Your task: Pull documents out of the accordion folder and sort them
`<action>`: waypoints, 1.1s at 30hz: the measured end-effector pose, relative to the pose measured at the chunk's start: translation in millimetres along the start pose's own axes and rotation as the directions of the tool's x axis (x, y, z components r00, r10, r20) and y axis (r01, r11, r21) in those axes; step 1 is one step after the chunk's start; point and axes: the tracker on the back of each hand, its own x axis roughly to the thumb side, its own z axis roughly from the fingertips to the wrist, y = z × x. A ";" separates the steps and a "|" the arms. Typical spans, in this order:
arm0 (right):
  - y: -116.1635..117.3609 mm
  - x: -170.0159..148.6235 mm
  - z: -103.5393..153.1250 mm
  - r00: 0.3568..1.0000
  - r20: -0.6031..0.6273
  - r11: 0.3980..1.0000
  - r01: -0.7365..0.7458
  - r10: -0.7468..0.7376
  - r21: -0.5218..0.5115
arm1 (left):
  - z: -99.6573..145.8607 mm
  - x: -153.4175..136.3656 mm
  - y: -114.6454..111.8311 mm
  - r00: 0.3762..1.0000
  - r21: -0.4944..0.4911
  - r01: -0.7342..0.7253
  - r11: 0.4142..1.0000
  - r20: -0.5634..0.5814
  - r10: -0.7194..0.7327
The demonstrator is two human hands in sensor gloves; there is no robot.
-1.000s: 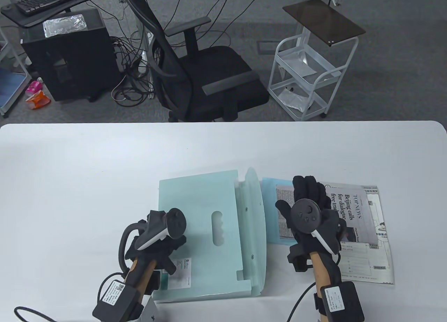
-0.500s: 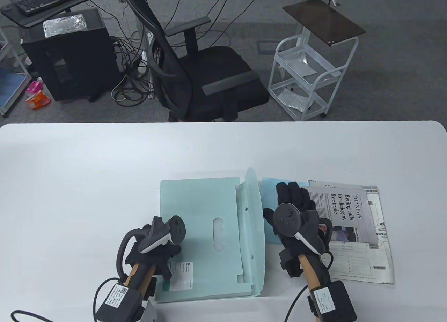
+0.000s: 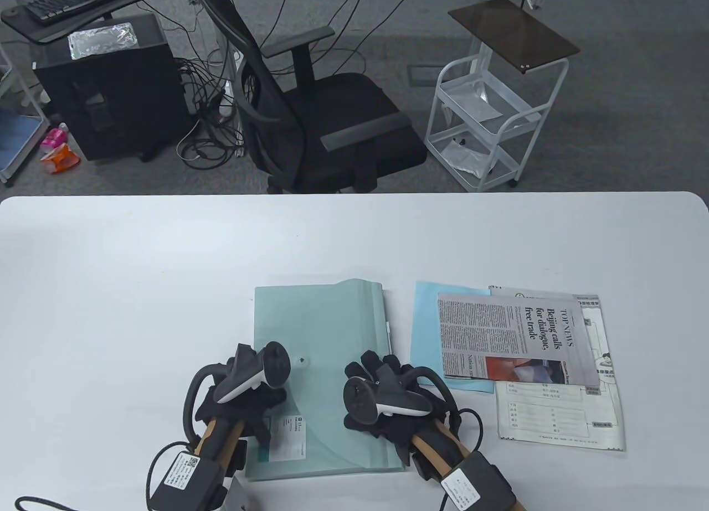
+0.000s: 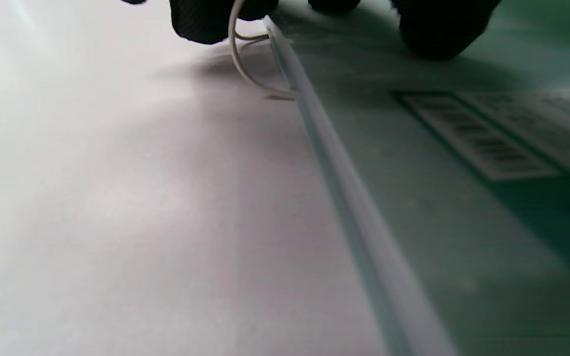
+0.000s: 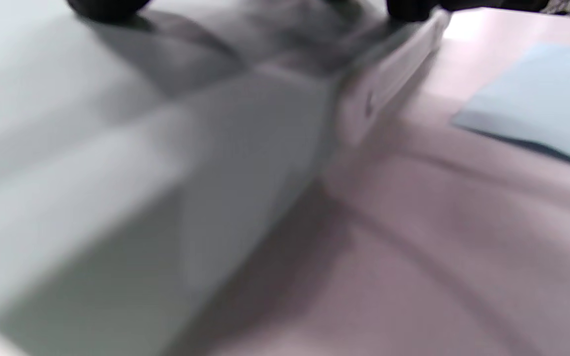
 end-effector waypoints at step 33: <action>11.5 7.9 -5.8 0.998 -0.017 0.998 -0.061 0.061 0.010 | 23.4 13.1 9.5 0.970 0.244 0.203 0.948 -0.181 -0.161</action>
